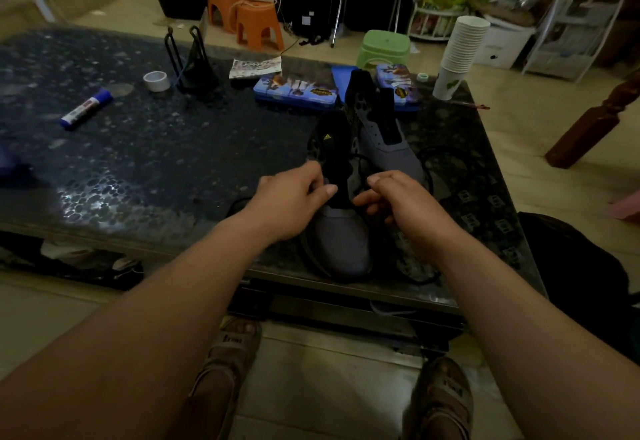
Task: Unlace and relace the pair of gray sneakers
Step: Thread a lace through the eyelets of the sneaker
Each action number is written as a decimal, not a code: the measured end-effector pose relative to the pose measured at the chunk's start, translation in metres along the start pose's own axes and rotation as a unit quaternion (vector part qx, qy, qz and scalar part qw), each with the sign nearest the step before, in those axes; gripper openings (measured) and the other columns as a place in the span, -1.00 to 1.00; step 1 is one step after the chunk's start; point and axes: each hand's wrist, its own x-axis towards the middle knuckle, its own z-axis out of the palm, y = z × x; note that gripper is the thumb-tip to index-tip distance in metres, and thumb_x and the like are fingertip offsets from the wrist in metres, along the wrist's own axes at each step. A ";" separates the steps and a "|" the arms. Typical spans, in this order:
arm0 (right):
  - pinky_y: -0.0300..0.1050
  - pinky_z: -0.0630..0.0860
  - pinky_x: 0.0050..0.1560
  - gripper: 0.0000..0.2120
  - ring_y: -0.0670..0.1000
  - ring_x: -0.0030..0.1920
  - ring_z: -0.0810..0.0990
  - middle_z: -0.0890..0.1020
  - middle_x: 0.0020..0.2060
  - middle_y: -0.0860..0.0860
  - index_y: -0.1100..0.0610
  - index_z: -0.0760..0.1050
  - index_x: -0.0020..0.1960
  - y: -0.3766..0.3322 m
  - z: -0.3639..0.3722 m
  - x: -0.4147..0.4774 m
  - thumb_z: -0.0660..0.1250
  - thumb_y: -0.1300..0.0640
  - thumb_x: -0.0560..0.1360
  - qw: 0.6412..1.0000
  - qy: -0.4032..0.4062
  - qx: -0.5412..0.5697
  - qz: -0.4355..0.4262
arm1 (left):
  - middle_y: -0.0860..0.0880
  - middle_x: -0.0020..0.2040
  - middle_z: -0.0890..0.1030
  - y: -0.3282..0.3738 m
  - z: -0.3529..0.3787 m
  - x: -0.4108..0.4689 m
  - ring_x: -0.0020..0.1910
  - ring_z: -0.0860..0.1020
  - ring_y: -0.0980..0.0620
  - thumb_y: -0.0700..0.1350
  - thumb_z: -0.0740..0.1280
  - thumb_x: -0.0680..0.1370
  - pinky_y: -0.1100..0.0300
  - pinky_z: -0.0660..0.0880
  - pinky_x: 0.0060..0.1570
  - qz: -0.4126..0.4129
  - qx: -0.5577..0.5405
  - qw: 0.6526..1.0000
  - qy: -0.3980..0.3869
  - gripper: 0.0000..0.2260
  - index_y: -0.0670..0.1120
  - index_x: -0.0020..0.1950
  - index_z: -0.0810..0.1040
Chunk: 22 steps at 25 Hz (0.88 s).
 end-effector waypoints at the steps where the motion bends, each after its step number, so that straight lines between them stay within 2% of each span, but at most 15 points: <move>1: -0.41 0.41 -0.45 -0.72 -0.07 -0.20 0.53 0.73 0.04 0.12 0.21 0.48 0.28 0.000 -0.001 0.000 0.20 0.05 0.70 1.000 0.000 0.000 0.001 | 0.06 -0.22 0.52 -0.003 0.000 0.001 -0.13 0.51 -0.02 0.12 0.29 0.66 0.02 0.36 -0.04 0.000 -0.031 1.000 -0.005 -0.78 0.03 -0.09 0.43; 4: -0.42 0.42 -0.43 -0.73 -0.09 -0.20 0.54 0.73 0.00 0.06 0.19 0.48 0.28 0.000 0.001 -0.002 0.20 0.04 0.71 1.000 -0.004 -0.006 0.002 | 0.02 -0.24 0.51 -0.020 -0.004 0.001 -0.19 0.49 -0.05 0.02 0.30 0.68 0.03 0.38 -0.19 -0.013 -0.095 0.995 0.003 -0.76 0.01 -0.16 0.40; 7: -0.42 0.42 -0.42 -0.73 -0.09 -0.19 0.55 0.73 -0.02 0.03 0.17 0.48 0.28 0.001 0.002 -0.002 0.21 0.02 0.70 1.000 -0.003 -0.019 -0.003 | 0.03 -0.14 0.49 -0.040 -0.008 -0.004 -0.04 0.51 -0.12 0.01 0.24 0.69 -0.02 0.35 -0.04 -0.018 0.031 0.999 0.028 -0.79 0.01 -0.12 0.37; 9: -0.42 0.42 -0.42 -0.74 -0.09 -0.19 0.55 0.73 -0.02 0.02 0.17 0.48 0.28 0.002 0.002 -0.002 0.22 0.02 0.70 1.000 -0.002 -0.022 -0.004 | 0.02 -0.01 0.44 -0.053 -0.009 -0.008 0.13 0.47 -0.13 0.03 0.21 0.69 -0.11 0.35 0.11 -0.023 0.148 0.987 0.049 -0.86 0.01 -0.02 0.39; 11: -0.42 0.42 -0.43 -0.75 -0.09 -0.19 0.54 0.72 -0.02 0.03 0.16 0.48 0.28 0.002 0.002 -0.003 0.21 0.04 0.70 1.000 -0.001 -0.021 0.000 | -0.04 0.09 0.44 -0.062 -0.009 -0.010 0.22 0.42 -0.16 0.02 0.20 0.68 -0.15 0.34 0.18 -0.035 0.218 0.974 0.042 -0.87 -0.02 0.07 0.44; 17: -0.44 0.41 -0.43 -0.77 -0.07 -0.18 0.53 0.71 -0.01 0.03 0.17 0.48 0.28 0.000 0.002 -0.004 0.21 0.07 0.71 1.000 -0.003 -0.024 -0.002 | -0.12 0.18 0.49 -0.071 -0.015 -0.011 0.28 0.41 -0.19 0.00 0.20 0.64 -0.19 0.31 0.25 -0.093 0.288 0.952 0.046 -0.78 -0.08 0.17 0.52; 22: -0.45 0.41 -0.40 -0.78 -0.07 -0.15 0.55 0.73 0.00 0.02 0.15 0.47 0.28 0.003 0.000 -0.004 0.21 0.09 0.70 0.999 -0.013 -0.030 -0.006 | -0.17 0.27 0.50 -0.077 -0.024 -0.011 0.34 0.38 -0.22 0.01 0.23 0.63 -0.20 0.29 0.29 -0.173 0.301 0.937 0.039 -0.71 -0.12 0.25 0.53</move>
